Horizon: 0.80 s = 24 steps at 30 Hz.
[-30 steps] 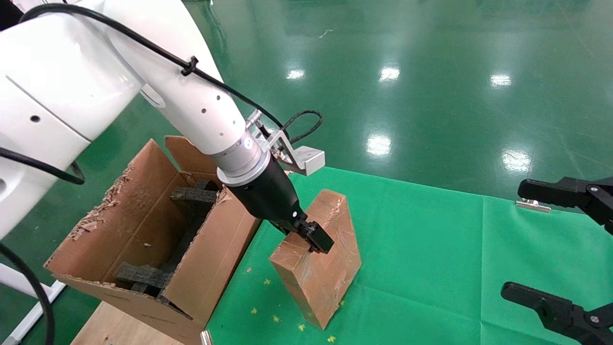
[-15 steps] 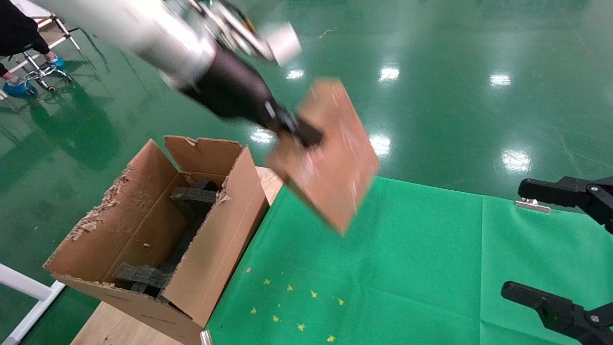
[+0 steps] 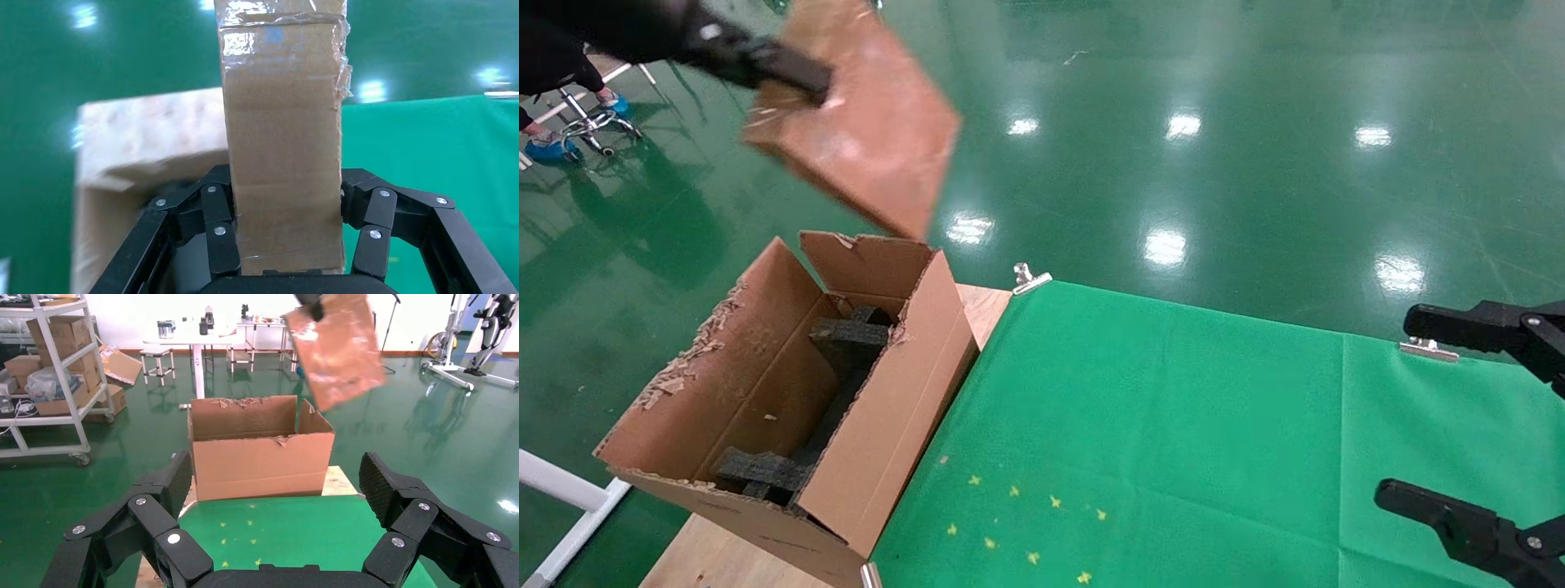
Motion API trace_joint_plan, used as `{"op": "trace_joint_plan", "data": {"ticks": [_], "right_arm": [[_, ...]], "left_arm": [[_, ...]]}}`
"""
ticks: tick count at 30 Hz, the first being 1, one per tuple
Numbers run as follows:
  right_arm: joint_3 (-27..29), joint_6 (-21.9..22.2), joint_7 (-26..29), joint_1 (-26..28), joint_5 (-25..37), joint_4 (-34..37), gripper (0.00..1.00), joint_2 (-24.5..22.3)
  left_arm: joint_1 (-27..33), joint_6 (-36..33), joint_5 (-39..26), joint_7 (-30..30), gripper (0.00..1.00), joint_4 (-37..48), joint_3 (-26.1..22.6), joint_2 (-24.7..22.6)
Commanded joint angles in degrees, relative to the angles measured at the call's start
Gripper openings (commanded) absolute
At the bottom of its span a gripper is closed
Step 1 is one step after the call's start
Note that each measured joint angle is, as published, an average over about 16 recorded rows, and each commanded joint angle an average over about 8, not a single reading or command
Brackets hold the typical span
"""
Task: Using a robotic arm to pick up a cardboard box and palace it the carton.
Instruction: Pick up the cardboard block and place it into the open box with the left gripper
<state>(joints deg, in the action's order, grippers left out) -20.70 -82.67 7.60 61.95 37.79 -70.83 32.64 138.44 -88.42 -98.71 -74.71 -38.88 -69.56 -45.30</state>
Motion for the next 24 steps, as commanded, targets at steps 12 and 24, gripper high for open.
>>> {"op": "trace_joint_plan", "data": {"ticks": [12, 24], "right_arm": [[0.0, 0.0, 0.0, 0.0, 0.0, 0.0, 1.00, 0.0], [0.0, 0.0, 0.0, 0.0, 0.0, 0.0, 1.00, 0.0]], "left_arm": [[-3.6, 2.0, -6.4, 10.9, 0.00, 5.5, -4.7, 9.5], [-11.6, 8.0, -5.0, 20.9, 0.00, 13.2, -5.6, 11.5]]}}
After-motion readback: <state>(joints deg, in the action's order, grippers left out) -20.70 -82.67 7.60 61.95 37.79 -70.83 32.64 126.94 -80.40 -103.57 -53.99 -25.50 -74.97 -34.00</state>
